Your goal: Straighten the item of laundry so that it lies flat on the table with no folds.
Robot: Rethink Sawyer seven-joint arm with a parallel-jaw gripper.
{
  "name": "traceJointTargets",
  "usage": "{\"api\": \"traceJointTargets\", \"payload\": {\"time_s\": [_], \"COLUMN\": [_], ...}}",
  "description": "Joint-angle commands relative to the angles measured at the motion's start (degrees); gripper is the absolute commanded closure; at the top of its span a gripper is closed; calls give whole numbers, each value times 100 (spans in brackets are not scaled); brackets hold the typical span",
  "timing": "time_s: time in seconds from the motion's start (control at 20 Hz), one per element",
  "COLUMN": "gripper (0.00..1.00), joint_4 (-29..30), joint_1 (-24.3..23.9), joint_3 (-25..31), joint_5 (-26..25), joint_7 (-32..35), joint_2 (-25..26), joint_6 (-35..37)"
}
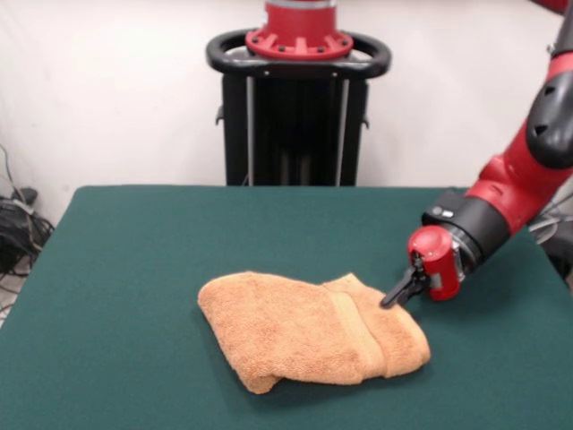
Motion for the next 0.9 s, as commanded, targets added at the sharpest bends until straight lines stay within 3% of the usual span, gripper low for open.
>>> {"api": "traceJointTargets", "payload": {"time_s": [0.05, 0.35, 0.65, 0.9], "gripper": [100, 100, 100, 100], "joint_4": [-695, -96, 875, 1309], "joint_1": [-54, 96, 136, 218], "joint_3": [166, 842, 1698, 1866], "joint_5": [142, -28, -458, -806], "joint_7": [983, 684, 223, 33], "joint_2": [91, -704, -2180, -3118], "joint_6": [-435, -583, -744, -456]}}
